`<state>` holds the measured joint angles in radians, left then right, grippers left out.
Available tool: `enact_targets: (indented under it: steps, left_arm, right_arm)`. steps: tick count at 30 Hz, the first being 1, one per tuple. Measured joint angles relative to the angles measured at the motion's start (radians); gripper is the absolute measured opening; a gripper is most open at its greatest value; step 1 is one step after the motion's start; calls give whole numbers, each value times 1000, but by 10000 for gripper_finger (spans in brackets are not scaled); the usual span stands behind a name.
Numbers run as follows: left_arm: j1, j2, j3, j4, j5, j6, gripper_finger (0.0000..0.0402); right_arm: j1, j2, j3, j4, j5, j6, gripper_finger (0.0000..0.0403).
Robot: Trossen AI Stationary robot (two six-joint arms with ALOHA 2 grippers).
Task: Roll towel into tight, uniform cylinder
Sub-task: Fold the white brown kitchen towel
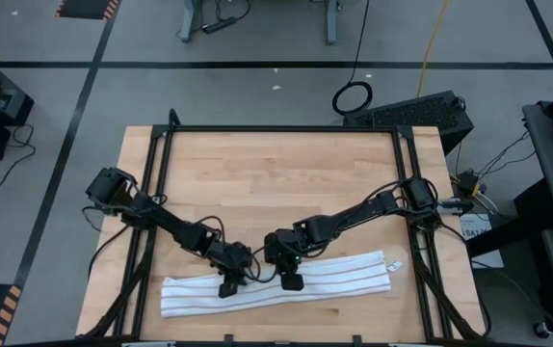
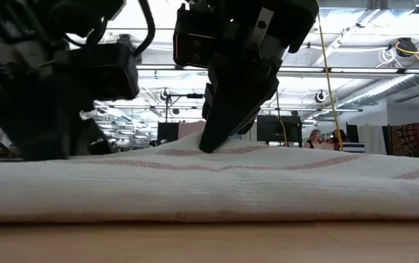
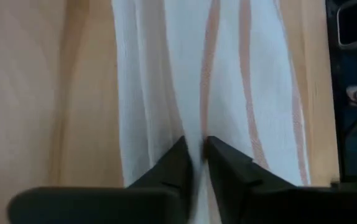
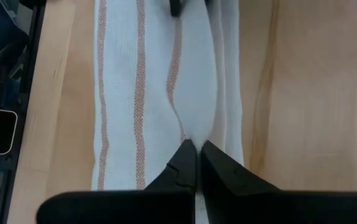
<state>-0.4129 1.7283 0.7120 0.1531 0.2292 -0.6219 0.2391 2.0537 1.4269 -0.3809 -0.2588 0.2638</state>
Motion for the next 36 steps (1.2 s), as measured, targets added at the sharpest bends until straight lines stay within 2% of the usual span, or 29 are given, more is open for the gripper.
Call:
enact_targets:
  steps: [5, 10, 15, 19, 26, 30, 36]
  left_arm:
    - [-3, 0, 0, -11, 26, -28, 9]
    - [-4, -3, 0, -13, 49, -149, 12]
    - [-4, -3, 0, -15, 66, -185, 14]
    - [-5, -3, 0, -25, 71, -214, 14]
    - [-1, -5, 0, -66, 105, -259, 15]
    - [-1, -5, 1, -69, 136, -290, 15]
    - [2, -16, 1, -84, 138, -359, 15]
  right_arm:
    - [0, 0, 0, -1, 0, 0, 2]
    - [0, 0, 0, -7, 2, 1, 15]
    - [-7, -3, 0, -39, 44, 19, 34]
    - [-25, -46, 2, -156, -15, -8, 56]
    - [-57, -96, -1, -420, -110, -187, 84]
    - [-49, -101, -64, -434, -134, -226, 86]
    - [-14, -120, -183, -347, -186, -159, 86]
